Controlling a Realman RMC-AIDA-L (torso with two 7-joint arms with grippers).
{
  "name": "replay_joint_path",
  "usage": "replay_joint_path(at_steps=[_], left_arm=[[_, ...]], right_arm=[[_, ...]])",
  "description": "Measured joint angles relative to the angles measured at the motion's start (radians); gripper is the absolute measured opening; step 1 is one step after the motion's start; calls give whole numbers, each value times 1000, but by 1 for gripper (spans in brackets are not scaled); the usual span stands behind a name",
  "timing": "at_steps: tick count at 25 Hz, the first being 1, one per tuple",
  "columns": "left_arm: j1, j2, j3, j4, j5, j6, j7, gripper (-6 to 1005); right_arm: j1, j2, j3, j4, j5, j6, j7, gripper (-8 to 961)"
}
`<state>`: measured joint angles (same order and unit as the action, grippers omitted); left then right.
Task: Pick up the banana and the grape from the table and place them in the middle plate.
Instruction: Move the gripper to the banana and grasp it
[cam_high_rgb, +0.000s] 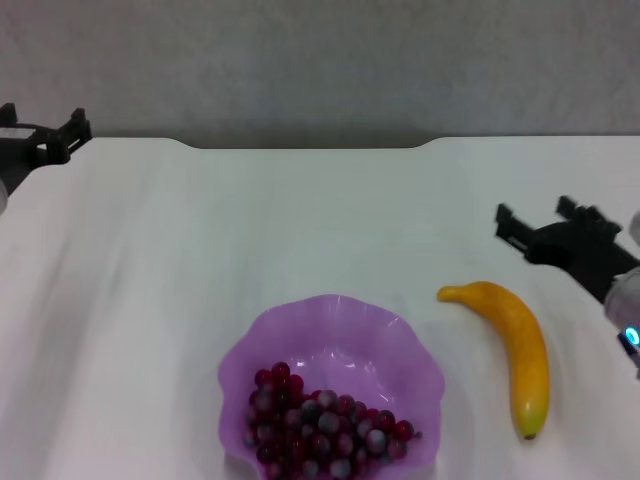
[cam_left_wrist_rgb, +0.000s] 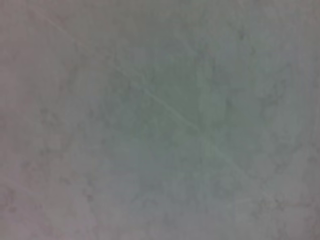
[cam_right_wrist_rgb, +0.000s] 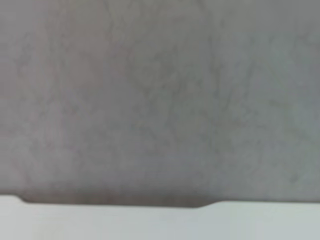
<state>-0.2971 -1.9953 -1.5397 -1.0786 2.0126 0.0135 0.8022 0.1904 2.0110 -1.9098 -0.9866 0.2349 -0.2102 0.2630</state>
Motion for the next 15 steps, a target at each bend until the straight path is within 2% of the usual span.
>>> replay_joint_path(at_steps=[8,15], left_arm=[[4,-1,-7,-2,0,-2,17,878],[16,1,-7,-4,0,-1,22,877]], right_arm=[[7,-3,-34,-58,0,141,40,865],[-34,-6,-32,-270,-9,394,24,865]])
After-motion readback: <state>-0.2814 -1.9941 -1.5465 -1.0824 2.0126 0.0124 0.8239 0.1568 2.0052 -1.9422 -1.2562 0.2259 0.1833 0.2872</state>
